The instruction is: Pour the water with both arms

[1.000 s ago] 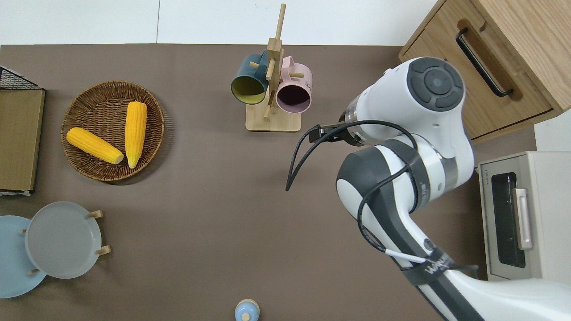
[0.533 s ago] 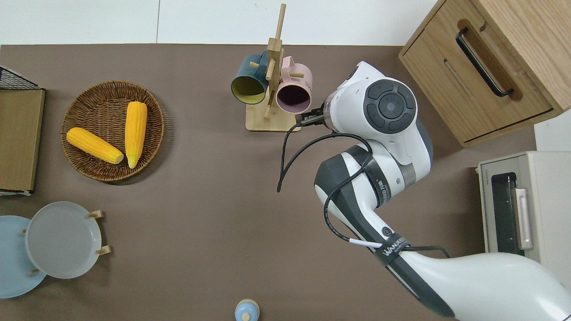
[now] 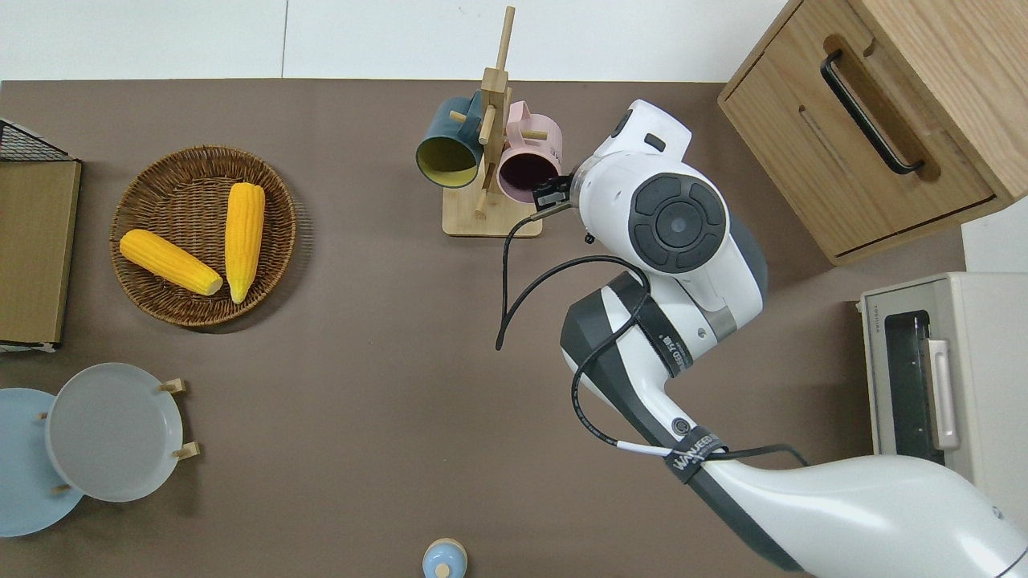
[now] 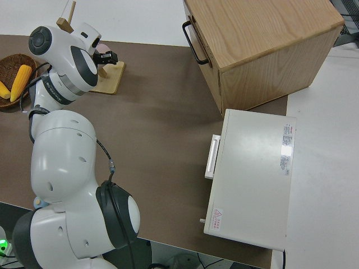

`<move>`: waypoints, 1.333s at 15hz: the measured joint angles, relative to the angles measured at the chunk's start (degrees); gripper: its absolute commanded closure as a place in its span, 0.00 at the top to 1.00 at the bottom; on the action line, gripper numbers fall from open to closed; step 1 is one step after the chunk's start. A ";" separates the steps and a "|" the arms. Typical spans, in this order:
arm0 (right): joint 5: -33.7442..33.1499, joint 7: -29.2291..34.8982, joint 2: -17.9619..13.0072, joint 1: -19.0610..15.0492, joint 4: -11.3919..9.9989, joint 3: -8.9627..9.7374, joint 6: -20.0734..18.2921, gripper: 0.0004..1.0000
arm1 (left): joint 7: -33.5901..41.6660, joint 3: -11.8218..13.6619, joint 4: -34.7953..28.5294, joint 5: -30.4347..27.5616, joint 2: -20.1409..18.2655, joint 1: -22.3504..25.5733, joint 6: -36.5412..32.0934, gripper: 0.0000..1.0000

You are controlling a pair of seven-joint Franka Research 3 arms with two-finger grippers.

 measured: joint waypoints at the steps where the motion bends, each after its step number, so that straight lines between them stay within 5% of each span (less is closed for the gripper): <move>1: -0.02 0.00 0.06 0.09 0.00 0.00 0.05 0.40 | 0.63 0.00 -0.04 -1.18 0.47 0.01 0.65 1.00; 6: -0.05 0.01 0.22 0.32 0.50 -0.01 0.18 0.04 | 5.12 0.01 -0.20 -8.72 3.19 0.22 4.49 1.00; 13: -0.06 0.18 0.37 0.34 1.44 -0.19 0.39 0.00 | 5.65 -0.30 -0.21 -14.08 5.18 0.23 7.69 0.94; 15: -0.06 0.19 0.40 0.34 1.45 -0.22 0.39 0.00 | 5.66 -0.30 -0.21 -15.34 5.24 0.30 7.73 0.72; 18: -0.06 0.22 0.40 0.31 1.49 -0.41 0.37 0.00 | 5.65 -0.33 -0.20 -16.12 5.24 0.36 7.77 0.09; 20: -0.05 0.25 0.40 0.21 1.53 -0.61 0.25 0.00 | 5.65 -0.34 -0.19 -16.47 5.24 0.50 8.01 0.00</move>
